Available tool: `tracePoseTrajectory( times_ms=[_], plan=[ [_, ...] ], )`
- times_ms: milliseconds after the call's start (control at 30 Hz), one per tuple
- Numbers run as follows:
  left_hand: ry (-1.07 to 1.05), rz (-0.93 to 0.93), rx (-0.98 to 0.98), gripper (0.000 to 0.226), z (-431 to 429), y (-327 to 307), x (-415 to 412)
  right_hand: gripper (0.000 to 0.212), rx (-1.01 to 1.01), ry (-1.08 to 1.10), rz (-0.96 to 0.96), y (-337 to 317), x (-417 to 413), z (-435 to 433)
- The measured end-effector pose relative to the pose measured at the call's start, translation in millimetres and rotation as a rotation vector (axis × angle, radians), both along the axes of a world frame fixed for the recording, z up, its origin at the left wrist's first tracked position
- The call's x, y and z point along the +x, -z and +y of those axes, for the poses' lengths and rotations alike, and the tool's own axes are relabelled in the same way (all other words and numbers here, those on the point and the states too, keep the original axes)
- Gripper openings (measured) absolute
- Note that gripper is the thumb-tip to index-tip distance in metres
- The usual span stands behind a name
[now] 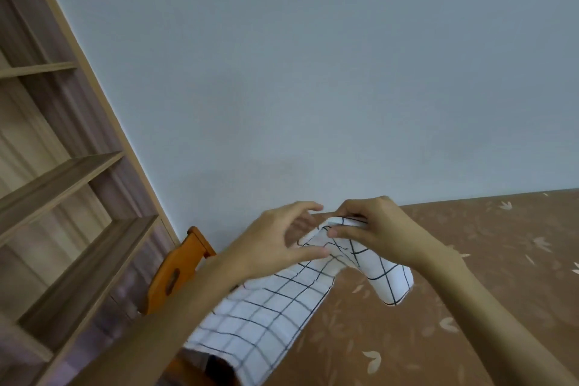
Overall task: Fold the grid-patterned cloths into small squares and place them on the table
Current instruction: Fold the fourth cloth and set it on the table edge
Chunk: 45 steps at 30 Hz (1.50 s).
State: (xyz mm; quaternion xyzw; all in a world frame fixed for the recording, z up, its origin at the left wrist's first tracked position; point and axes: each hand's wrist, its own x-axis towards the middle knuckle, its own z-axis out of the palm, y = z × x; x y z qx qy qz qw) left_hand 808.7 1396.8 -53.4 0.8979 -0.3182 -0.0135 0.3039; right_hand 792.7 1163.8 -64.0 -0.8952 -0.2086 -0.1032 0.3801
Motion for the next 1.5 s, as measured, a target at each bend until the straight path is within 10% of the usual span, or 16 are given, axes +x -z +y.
tracePoseTrajectory(
  times_ms=[167,400,567,667,800,900,1500],
  plan=[
    [-0.009,0.047,-0.226,0.029,-21.3,19.1,4.0,0.015,-0.14,-0.02,0.019,-22.0,-4.0,-4.3],
    [0.012,0.322,-0.257,0.025,-5.9,25.3,8.1,0.012,0.04,0.141,-0.085,-44.0,-10.5,-33.8],
    [-0.039,0.196,-0.334,0.044,-23.4,24.2,3.3,0.029,0.113,0.208,-0.197,-47.9,-12.4,-18.9],
    [-0.116,0.171,-0.463,0.072,-21.1,16.8,4.7,0.058,0.182,0.309,-0.07,-37.2,-12.6,-31.3],
    [-0.183,0.179,-0.61,0.021,-14.5,3.8,7.3,0.089,0.408,0.228,0.237,-1.8,-17.5,-42.9],
    [-0.202,0.197,-0.72,0.023,-10.6,-1.2,15.1,0.106,0.441,0.121,0.397,28.2,-23.0,-27.8],
    [-0.262,0.347,-0.631,0.053,14.6,42.8,7.8,0.034,0.657,0.224,0.048,38.5,1.6,11.4]
  ],
)
